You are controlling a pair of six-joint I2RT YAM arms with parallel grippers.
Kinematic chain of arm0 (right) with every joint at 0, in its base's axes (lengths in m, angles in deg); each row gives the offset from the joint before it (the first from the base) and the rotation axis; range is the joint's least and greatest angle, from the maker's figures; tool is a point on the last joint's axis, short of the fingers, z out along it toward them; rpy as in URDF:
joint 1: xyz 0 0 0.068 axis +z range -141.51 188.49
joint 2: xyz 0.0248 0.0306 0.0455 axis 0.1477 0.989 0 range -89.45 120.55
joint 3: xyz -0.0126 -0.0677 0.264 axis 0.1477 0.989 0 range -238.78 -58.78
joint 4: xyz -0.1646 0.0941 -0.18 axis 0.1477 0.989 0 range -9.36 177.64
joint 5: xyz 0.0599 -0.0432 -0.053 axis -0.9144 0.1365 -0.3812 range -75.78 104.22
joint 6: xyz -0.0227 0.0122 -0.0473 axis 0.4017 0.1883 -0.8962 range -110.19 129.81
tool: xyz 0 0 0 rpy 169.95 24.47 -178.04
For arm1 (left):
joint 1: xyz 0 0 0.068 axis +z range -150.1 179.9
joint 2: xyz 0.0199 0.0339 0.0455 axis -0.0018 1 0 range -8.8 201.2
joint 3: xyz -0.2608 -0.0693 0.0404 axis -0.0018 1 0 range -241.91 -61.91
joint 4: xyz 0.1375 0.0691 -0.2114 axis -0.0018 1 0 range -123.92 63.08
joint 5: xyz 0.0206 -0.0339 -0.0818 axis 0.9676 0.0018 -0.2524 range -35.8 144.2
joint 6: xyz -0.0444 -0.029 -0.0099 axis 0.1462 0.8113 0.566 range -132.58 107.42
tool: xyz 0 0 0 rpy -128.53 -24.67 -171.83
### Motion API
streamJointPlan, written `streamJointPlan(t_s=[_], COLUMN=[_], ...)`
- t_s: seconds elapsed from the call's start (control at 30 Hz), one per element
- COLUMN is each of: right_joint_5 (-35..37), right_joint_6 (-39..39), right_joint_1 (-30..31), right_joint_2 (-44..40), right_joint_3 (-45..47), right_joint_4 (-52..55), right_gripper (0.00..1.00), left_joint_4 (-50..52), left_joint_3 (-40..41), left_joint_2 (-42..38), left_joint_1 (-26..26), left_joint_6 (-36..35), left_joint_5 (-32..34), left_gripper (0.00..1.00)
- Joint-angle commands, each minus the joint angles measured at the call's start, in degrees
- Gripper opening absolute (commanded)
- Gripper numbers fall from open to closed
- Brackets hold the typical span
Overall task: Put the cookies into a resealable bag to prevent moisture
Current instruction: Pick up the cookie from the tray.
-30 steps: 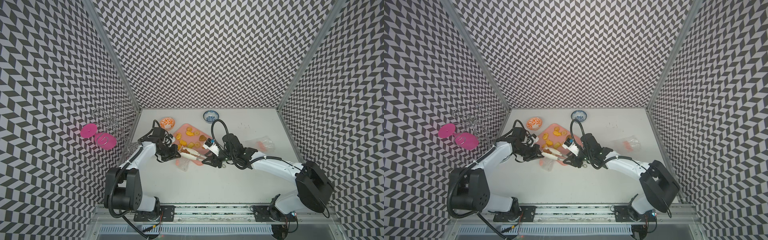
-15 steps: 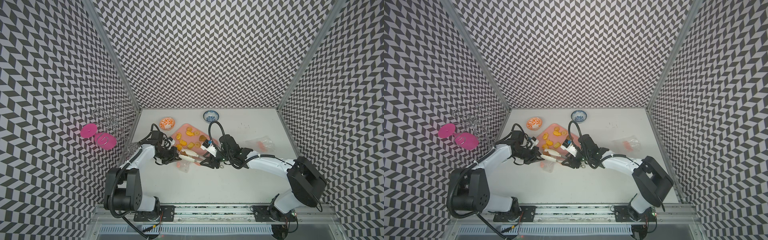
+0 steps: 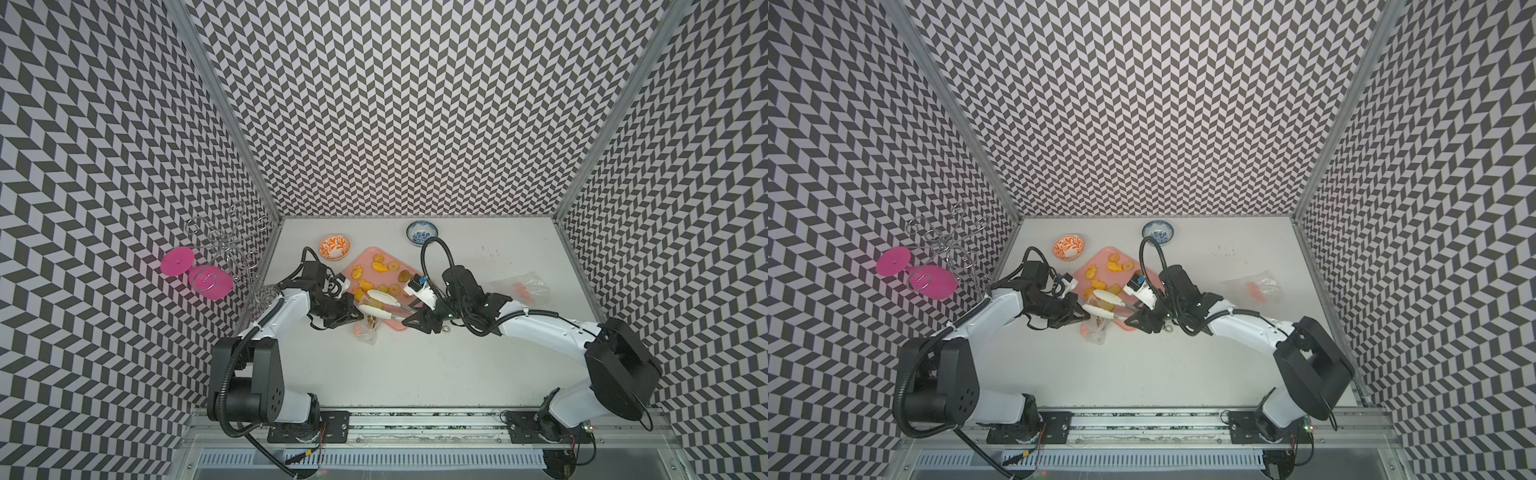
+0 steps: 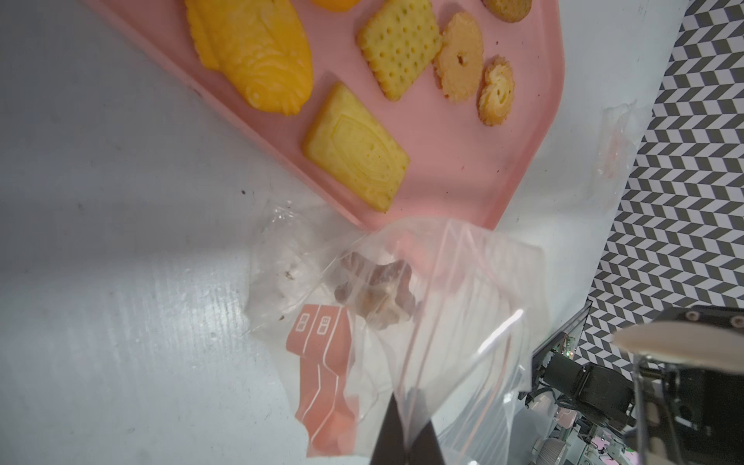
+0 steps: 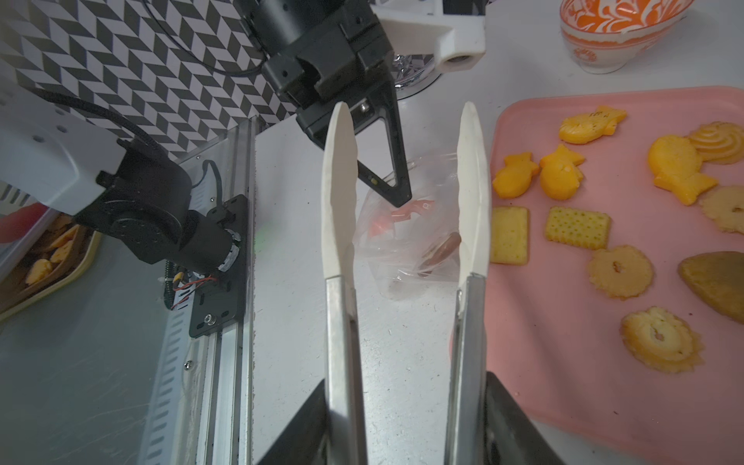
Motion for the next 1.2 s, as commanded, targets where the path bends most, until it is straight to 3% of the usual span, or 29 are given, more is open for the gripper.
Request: streamJointPlan(t_s=[0.0,0.1,0.4,1.17], right_joint_5=[3.43,7.08,20.07,26.51], right_joint_6=[-1.42,-4.96,-17.31,-19.19], right_joint_1=[-4.48,-6.67,-5.39,-2.32], right_joint_2=[-4.4,-4.5,4.61,18.74], right_joint_3=[-0.85,-0.35,-7.01,-17.9], right_joint_4=[0.04,3.28,12.71,16.77], right_gripper=[0.53,0.53,0.55,0.53], left_joint_4=[1.86,1.92,2.33,1.93], left_joint_3=[-2.01,-1.66,-1.85,-1.97], left_joint_2=[-2.46,-3.02,-2.92,-2.02], left_joint_1=[0.57,0.55,0.61,-0.75], left_joint_6=[-0.62,-0.6,-0.79,-1.08], left_joint_5=[3.77,5.08,4.85,4.74], left_gripper=[0.0,0.0,0.0,0.0])
